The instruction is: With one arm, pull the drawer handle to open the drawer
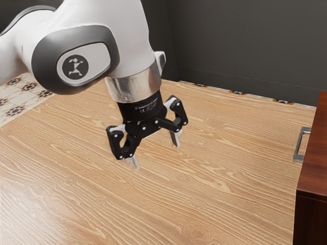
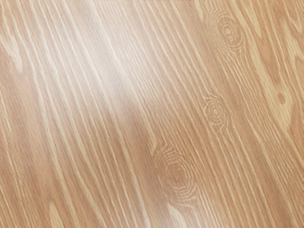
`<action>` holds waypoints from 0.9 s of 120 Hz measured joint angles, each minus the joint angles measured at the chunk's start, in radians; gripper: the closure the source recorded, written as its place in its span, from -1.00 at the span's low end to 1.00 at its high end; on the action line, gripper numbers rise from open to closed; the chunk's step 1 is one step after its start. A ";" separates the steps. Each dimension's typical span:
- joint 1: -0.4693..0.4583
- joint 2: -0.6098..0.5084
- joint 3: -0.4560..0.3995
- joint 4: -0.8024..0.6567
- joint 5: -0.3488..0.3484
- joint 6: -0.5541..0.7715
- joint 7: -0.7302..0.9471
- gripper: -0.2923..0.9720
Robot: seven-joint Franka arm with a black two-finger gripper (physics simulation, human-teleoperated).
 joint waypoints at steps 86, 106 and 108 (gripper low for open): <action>0.125 0.404 -0.104 0.289 -0.106 0.223 0.389 -0.54; 0.196 0.540 -0.202 0.444 -0.114 0.292 0.645 -0.54; 0.202 0.548 -0.205 0.447 -0.115 0.299 0.669 -0.54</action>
